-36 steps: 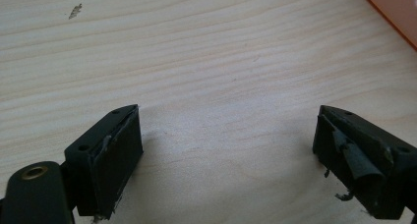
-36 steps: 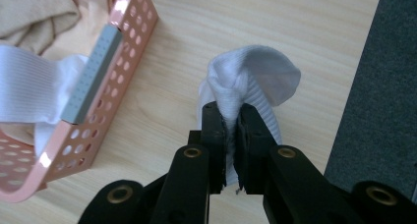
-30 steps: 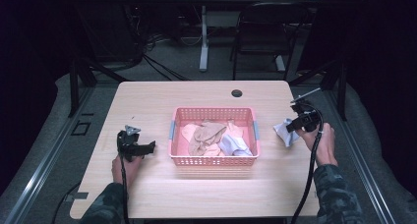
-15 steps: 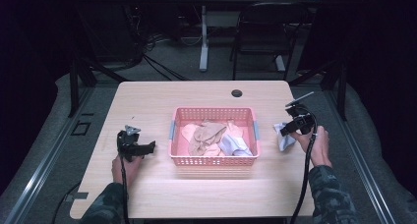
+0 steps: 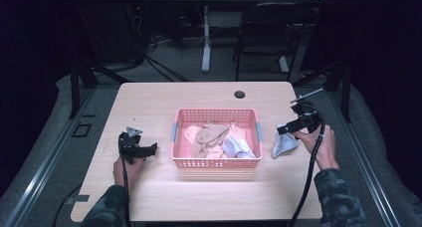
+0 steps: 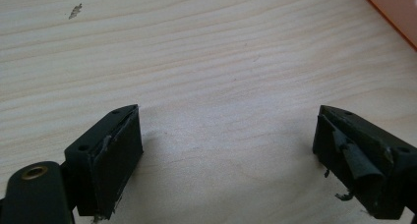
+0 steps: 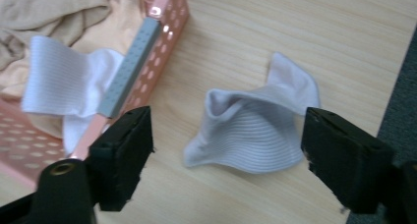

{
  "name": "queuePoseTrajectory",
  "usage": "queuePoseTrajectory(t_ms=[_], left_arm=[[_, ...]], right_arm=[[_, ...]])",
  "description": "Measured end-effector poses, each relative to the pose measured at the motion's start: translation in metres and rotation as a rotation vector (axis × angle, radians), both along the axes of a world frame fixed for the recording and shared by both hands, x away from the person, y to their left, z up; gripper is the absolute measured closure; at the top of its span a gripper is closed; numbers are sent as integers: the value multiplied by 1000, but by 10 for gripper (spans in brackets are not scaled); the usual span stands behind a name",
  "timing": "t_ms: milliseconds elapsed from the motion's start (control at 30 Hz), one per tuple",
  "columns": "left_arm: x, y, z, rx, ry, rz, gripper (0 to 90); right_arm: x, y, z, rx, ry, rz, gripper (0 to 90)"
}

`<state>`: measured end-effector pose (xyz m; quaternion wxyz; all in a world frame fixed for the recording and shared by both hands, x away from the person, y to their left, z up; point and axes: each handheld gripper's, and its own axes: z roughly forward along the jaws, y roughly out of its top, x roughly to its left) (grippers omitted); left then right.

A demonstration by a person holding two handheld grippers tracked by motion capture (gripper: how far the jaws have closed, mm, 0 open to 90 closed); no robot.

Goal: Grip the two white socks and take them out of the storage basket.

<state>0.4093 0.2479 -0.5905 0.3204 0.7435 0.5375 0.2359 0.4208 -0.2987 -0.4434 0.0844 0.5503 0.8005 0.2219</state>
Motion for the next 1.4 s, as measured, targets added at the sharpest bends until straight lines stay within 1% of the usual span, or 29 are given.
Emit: queuePoseTrajectory(t_ms=[33,67,133,167,267,333,367,433,500,533,567,600,633,700,800,833,867,1000,1033,1067,1100,1133,1167,1200,1233,1267,1333,1367,1400], left_arm=[[0,0,0,0,0,0,111],[0,0,0,-1,1,0,111],[0,0,0,-1,1,0,111],[0,0,0,-1,1,0,111],[0,0,0,-2,1,0,111],[0,0,0,-1,1,0,111],[0,0,0,-1,1,0,111],[0,0,0,-1,1,-1,111],[0,0,0,0,0,0,111],[0,0,0,-1,0,0,111],[0,0,0,0,0,0,111],[0,0,0,0,-1,0,112],[0,0,0,0,-1,0,112],[0,0,0,-1,0,0,112],[0,0,0,-1,0,-1,112],[0,0,0,-1,0,0,112],[0,0,0,-1,0,0,112],[0,0,0,-1,0,0,112],[0,0,0,-1,0,0,112],[0,0,0,-1,0,0,112],[0,0,0,-1,0,0,112],[0,0,0,-1,0,0,112],[0,0,0,-1,0,0,112],[0,0,0,-1,1,-1,112],[0,0,0,-1,1,-1,112],[0,0,0,-1,0,0,112],[0,0,0,-2,1,-1,112],[0,0,0,-1,1,-1,112],[0,0,0,-1,0,-1,112]], right_arm=[[0,0,0,0,0,0,164],[-2,5,4,-16,-4,11,137],[-2,6,6,-19,-2,22,125],[-4,13,10,-20,-13,36,93],[-6,19,13,-17,-21,49,71],[-8,24,16,-11,-18,68,51],[-10,27,18,14,-20,77,42],[-12,35,24,21,-22,95,9],[-13,38,26,15,-28,95,0],[-14,42,28,21,-43,93,0],[-14,44,30,19,-40,100,0],[-17,52,32,15,-49,116,0],[-17,52,32,15,-49,116,0],[-19,60,34,4,-51,139,0],[-23,78,37,9,-42,182,0],[-23,82,38,2,-37,198,0],[-23,82,38,2,-37,198,0],[-25,102,35,-7,-27,239,16],[-25,107,33,-13,-20,255,18],[-25,118,28,-25,-6,278,30],[-25,118,28,-25,-6,278,30],[-25,127,22,-36,8,300,33],[-24,132,18,-42,17,307,37],[-23,136,13,-43,23,312,43],[-23,136,13,-43,23,312,43],[-21,139,9,-53,35,321,46],[-18,148,-2,-56,61,325,59],[-17,150,-5,-67,63,327,66],[-14,156,-14,-76,83,333,85]])
